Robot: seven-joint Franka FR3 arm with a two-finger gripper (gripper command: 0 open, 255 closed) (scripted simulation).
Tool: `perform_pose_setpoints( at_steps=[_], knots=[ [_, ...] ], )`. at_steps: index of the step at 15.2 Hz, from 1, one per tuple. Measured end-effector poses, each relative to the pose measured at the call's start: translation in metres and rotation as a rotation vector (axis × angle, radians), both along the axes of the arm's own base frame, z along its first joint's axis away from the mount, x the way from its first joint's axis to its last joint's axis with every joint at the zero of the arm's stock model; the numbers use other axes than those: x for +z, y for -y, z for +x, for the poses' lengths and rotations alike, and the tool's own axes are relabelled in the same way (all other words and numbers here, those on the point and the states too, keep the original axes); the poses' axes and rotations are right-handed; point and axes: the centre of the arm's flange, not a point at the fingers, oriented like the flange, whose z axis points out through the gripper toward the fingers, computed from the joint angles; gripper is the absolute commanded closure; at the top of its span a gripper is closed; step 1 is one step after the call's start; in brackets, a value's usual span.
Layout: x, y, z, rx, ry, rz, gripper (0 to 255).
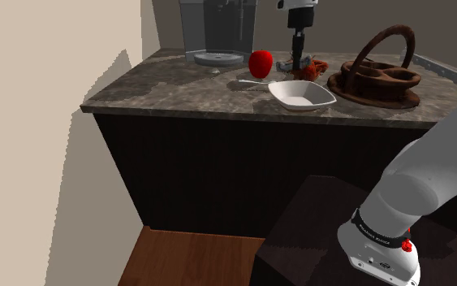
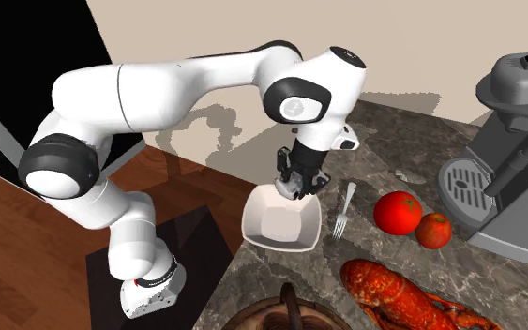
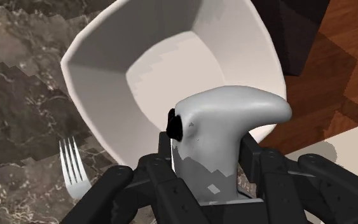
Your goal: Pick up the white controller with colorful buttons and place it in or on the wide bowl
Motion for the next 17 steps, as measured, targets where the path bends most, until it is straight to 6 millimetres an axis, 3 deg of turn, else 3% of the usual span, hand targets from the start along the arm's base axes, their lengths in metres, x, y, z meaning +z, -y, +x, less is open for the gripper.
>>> perform_pose_setpoints(
  at_steps=[2, 5, 17],
  knots=[
    [-0.001, 0.014, -0.020, 0.000, 0.001, 0.000, 255],
    [-0.011, 0.017, -0.037, 0.001, 0.000, 0.000, 255],
    [-0.069, 0.019, -0.037, 0.002, 0.000, 0.001, 255]
  ],
)
